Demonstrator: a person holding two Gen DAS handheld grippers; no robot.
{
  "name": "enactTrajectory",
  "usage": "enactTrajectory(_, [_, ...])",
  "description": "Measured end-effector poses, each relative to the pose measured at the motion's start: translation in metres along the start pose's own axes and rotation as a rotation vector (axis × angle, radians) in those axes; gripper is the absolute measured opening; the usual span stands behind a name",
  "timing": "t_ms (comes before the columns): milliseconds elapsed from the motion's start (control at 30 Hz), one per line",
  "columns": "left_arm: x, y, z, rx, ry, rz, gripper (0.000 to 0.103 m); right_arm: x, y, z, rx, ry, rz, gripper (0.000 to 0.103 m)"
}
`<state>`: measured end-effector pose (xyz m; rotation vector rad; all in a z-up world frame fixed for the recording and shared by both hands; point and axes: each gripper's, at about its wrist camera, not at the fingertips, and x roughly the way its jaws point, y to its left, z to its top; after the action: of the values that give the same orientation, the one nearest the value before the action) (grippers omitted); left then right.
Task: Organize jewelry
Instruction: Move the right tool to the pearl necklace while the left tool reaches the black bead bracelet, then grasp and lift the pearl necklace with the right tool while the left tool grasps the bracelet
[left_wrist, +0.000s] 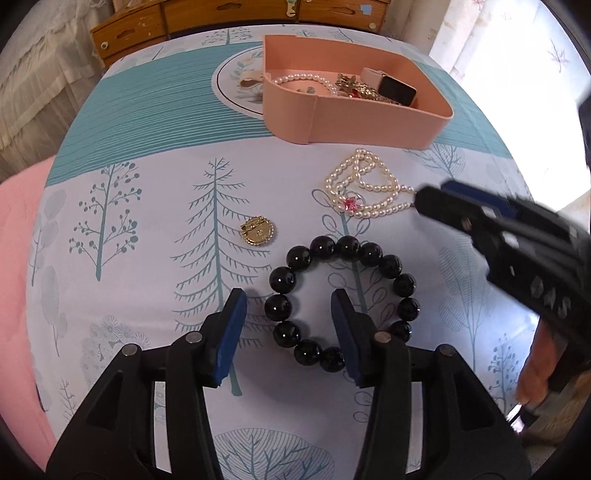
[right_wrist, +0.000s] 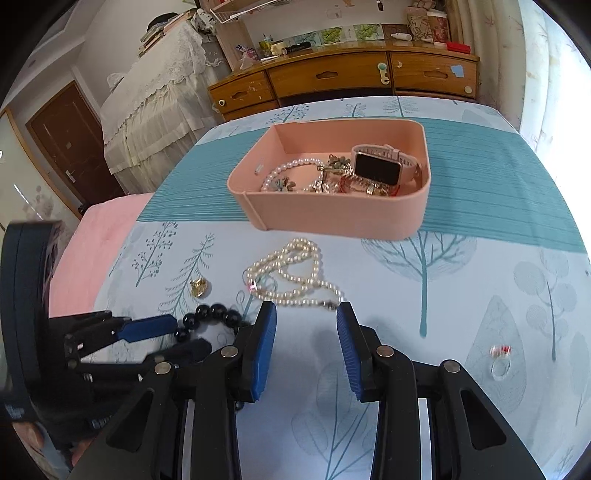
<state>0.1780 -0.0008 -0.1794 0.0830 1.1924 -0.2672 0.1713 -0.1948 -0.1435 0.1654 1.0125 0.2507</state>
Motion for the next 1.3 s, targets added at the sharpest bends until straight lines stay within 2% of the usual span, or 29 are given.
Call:
enactTrajectory(33, [0.000,0.000,-0.001,0.005,-0.002,0.002,0.044,0.004,0.001,0.006,-0.011,0.008,0.000,0.035])
enactTrajectory(167, [-0.002,0.006,-0.005,-0.008,-0.011,0.023,0.021,0.024,0.006,0.029,-0.075,0.057,-0.024,0.035])
enactTrajectory(267, [-0.005,0.021,-0.007,-0.050,0.005,-0.040,0.018,0.037,0.013,0.041,-0.124,0.106,-0.020,0.034])
enactTrajectory(400, [-0.005,0.029,-0.009,-0.067,0.021,-0.080,0.018,0.050,0.027,0.046,-0.230,0.154,-0.063,0.034])
enactTrajectory(500, [-0.006,0.027,-0.010,-0.054,0.023,-0.066,0.018,0.059,0.034,0.045,-0.293,0.188,-0.096,0.034])
enactTrajectory(633, [-0.005,0.022,-0.010,-0.031,0.033,-0.042,0.019,0.065,0.032,0.048,-0.291,0.209,-0.078,0.032])
enactTrajectory(700, [-0.004,0.020,-0.009,-0.019,0.041,-0.033,0.021,0.066,0.031,0.048,-0.302,0.216,-0.081,0.025])
enactTrajectory(767, [-0.004,0.017,-0.008,-0.012,0.047,-0.027,0.022,0.067,0.029,0.050,-0.319,0.214,-0.110,0.006])
enactTrajectory(900, [-0.003,0.016,-0.007,-0.008,0.052,-0.020,0.022,0.064,0.023,0.046,-0.317,0.219,-0.097,0.004])
enactTrajectory(1000, [-0.002,0.016,-0.007,-0.007,0.056,-0.020,0.022,0.053,0.019,0.043,-0.277,0.206,-0.046,0.004])
enactTrajectory(1133, [-0.001,0.014,-0.006,0.012,0.056,0.000,0.022,0.023,0.017,0.049,-0.225,0.133,0.056,0.004])
enactTrajectory(1200, [0.000,0.010,-0.005,0.026,0.058,0.006,0.028,0.005,0.019,0.054,-0.202,0.092,0.099,0.004])
enactTrajectory(1267, [0.000,0.005,-0.005,0.040,0.060,-0.015,0.043,-0.018,0.020,0.061,-0.180,0.041,0.146,0.004])
enactTrajectory(1300, [0.000,0.002,-0.005,0.049,0.057,-0.013,0.045,-0.027,0.022,0.064,-0.174,0.022,0.159,0.004])
